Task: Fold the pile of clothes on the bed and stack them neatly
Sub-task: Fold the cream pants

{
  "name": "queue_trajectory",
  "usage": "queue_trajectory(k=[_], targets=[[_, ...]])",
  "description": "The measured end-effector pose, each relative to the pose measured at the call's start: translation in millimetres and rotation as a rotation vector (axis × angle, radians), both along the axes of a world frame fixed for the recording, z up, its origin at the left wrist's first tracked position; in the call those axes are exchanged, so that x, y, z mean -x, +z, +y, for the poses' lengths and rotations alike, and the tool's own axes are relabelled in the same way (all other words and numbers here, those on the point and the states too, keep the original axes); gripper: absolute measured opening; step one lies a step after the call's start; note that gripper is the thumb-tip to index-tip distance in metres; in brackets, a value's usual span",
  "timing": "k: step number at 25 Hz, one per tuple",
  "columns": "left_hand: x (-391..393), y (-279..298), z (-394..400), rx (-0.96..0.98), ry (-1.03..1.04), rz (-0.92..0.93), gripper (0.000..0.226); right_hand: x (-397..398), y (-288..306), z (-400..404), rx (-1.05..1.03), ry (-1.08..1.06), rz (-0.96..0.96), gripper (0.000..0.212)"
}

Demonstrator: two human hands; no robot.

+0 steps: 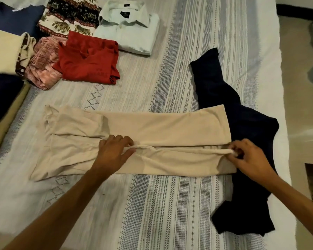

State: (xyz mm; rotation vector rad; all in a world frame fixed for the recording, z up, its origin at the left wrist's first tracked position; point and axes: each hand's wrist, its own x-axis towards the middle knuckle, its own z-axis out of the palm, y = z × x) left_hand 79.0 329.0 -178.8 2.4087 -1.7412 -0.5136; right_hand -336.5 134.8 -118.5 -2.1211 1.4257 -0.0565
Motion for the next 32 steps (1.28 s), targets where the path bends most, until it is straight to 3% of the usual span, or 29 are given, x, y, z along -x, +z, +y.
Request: queue_trajectory(k=[3,8,11,15,19,21,23,27,29,32], targets=[[-9,5,-1,0.049,0.208,0.169,0.023,-2,-1,-1,-0.045,-0.187,-0.216,0.012],[-13,-2,9,0.012,0.163,-0.003,0.044,-3,-16,0,-0.092,-0.27,-0.214,0.02],[3,3,2,0.062,0.236,-0.036,0.028,-3,-22,-4,-0.042,-0.302,-0.158,0.028],[49,17,-11,0.23,0.069,-0.006,0.041,-11,-20,-2,-0.002,-0.33,-0.246,0.031],[99,11,-36,0.098,-0.035,0.187,0.045,-14,-13,3,-0.066,-0.365,-0.415,0.032],[109,0,-51,0.048,-0.048,0.135,0.048,-15,-6,5,-0.036,-0.367,-0.435,0.027],[107,-5,-67,0.013,-0.05,0.114,0.048,-19,4,11,0.008,-0.3,-0.421,0.021],[85,0,-76,0.124,-0.017,0.406,0.027,-29,11,14,0.048,-0.14,-0.346,0.021],[71,1,-71,0.116,-0.017,0.429,0.02,-32,-3,5,0.131,-0.076,-0.217,0.022],[58,-5,-71,0.032,-0.001,0.415,0.011,-32,-28,-11,0.128,-0.222,-0.018,0.036]])
